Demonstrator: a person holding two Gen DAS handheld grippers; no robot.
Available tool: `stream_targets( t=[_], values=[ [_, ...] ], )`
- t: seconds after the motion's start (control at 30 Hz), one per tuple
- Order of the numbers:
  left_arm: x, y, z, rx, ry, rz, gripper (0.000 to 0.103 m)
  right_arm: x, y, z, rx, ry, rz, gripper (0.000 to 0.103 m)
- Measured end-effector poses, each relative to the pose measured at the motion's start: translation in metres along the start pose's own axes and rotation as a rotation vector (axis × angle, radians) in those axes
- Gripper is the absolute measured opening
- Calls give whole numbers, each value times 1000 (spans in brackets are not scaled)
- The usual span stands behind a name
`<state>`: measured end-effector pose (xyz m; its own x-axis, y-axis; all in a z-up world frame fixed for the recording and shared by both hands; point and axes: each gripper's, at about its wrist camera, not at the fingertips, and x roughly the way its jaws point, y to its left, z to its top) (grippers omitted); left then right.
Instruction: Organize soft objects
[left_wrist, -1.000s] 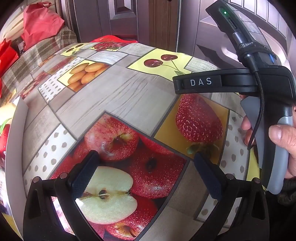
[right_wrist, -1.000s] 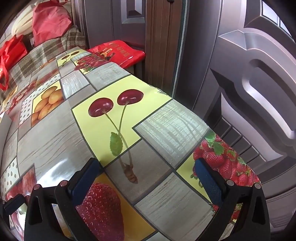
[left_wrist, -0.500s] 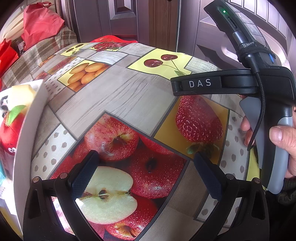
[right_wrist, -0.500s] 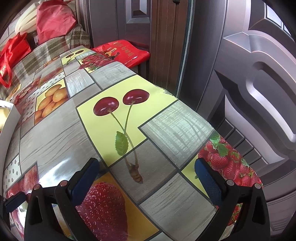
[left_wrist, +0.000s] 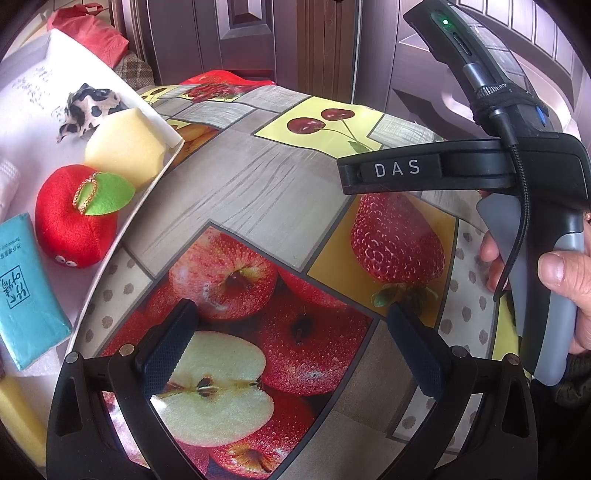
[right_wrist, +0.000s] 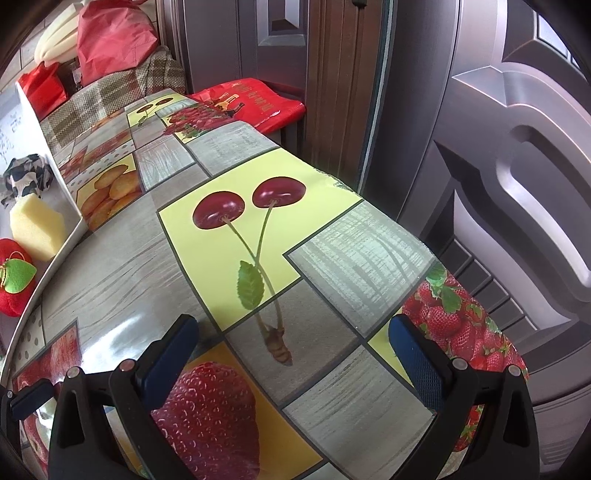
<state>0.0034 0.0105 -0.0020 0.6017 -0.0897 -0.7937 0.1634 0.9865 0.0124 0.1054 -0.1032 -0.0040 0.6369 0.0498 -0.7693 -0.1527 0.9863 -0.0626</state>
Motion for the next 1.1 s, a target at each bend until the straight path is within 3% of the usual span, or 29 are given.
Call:
stream_targets(
  t=[1.1],
  values=[
    [-2,-4,-2,2,0,4,102,0,1,1,2,1,1,103]
  ],
)
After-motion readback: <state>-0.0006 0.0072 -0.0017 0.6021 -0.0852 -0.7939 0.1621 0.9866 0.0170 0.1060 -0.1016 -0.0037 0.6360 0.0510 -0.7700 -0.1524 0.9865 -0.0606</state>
